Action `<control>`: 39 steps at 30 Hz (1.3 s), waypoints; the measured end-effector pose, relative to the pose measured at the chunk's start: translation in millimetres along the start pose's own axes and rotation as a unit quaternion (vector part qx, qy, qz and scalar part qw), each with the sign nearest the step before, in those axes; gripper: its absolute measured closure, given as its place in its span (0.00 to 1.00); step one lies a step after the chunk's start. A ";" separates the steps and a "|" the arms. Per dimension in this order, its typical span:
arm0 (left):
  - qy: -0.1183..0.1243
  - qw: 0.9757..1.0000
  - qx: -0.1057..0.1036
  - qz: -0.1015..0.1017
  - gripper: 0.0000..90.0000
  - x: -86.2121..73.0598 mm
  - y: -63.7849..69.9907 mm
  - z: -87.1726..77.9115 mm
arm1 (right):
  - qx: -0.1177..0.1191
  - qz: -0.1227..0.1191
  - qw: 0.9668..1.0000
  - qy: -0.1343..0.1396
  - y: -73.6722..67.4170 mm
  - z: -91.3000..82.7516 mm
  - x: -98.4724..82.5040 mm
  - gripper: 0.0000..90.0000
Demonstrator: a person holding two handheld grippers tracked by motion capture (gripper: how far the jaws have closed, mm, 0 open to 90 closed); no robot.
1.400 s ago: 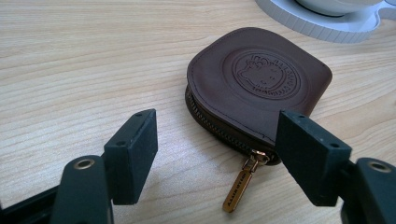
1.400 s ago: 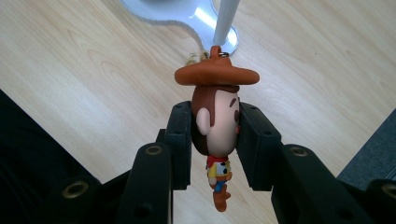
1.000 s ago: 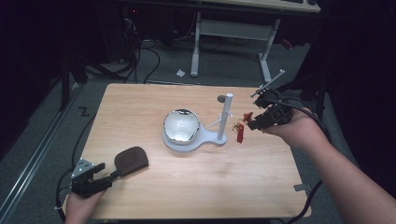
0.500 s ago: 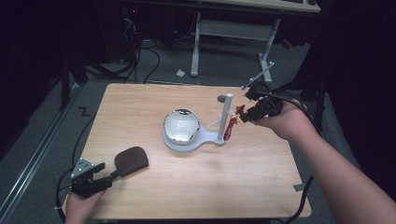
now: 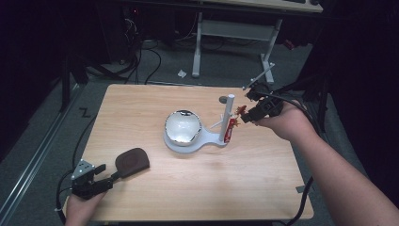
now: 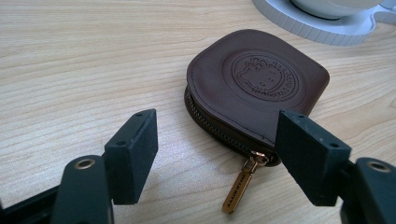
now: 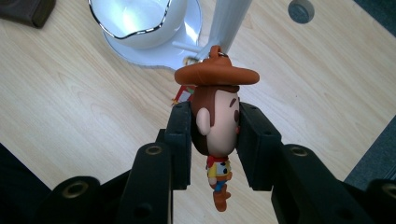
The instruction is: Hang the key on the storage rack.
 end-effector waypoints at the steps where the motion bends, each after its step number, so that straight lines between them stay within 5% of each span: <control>1: 0.000 1.000 0.000 0.000 0.34 0.0 0.2 0.1 | 0.002 0.003 1.000 -0.001 0.3 2.1 -1.6 0.75; 20: -0.004 1.000 -0.002 0.004 0.34 0.0 1.7 1.5 | 0.031 0.028 0.999 -0.007 8.6 52.0 -24.3 0.75; 39: -0.005 1.000 -0.003 0.004 0.34 -0.6 1.6 2.3 | 0.062 0.050 0.997 -0.001 8.7 103.4 -24.1 0.74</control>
Point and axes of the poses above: each handheld gripper's, and its own axes: z roughly forward along the jaws, x roughly out of its top, y roughly to its right, the point moved 4 cm from there along z, roughly forward along the jaws, and after that the axes turned 5 degrees about -y, right-handed, at the moved point
